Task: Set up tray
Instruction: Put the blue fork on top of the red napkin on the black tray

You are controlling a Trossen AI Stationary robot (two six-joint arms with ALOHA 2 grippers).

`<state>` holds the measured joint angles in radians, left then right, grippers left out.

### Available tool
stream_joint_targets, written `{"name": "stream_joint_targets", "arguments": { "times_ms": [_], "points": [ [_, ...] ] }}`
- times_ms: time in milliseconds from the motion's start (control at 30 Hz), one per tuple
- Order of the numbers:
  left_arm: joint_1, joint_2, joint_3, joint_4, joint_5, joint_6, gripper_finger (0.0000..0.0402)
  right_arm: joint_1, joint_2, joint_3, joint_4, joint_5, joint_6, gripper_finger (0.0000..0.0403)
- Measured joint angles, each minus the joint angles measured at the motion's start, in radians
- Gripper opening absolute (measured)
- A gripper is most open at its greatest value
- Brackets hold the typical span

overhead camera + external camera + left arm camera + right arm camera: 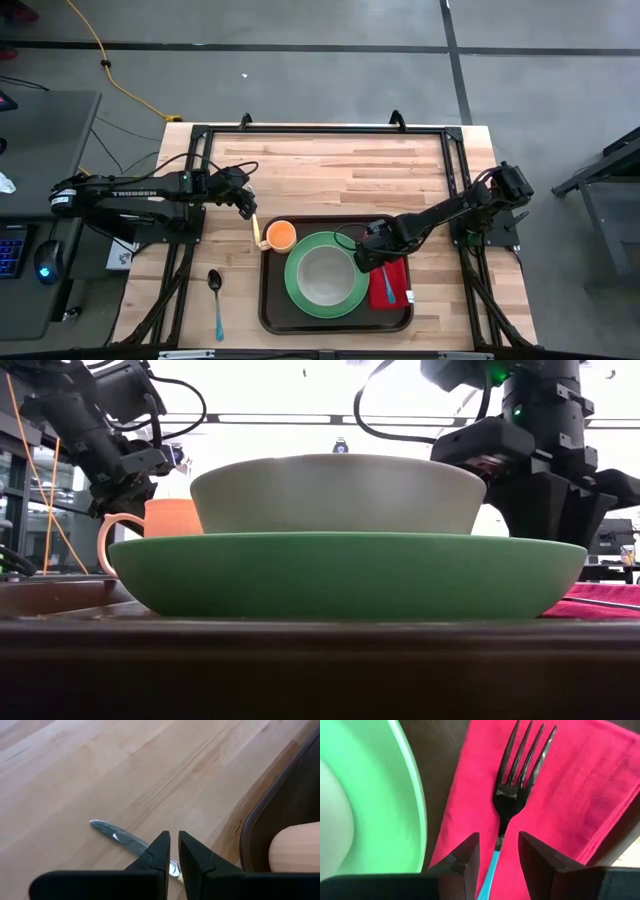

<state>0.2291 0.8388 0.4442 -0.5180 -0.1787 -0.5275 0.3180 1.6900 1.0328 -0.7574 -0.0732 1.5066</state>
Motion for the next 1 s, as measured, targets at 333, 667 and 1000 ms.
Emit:
{"name": "stream_joint_targets", "arguments": {
  "times_ms": [333, 667, 1000],
  "points": [
    [0.0, 0.0, 0.0, 0.0, -0.007, -0.001, 0.0067, 0.0, 0.034, -0.002, 0.047, -0.031, -0.008, 0.0113],
    [0.0, 0.0, 0.0, 0.0, -0.006, -0.001, 0.0067, 0.003, 0.034, -0.002, 0.013, -0.03, -0.023, 0.0113],
    [0.0, 0.0, 0.0, 0.0, -0.006, -0.001, 0.0067, 0.003, 0.034, -0.001, 0.003, -0.021, -0.024, 0.0112]
  ]
}}
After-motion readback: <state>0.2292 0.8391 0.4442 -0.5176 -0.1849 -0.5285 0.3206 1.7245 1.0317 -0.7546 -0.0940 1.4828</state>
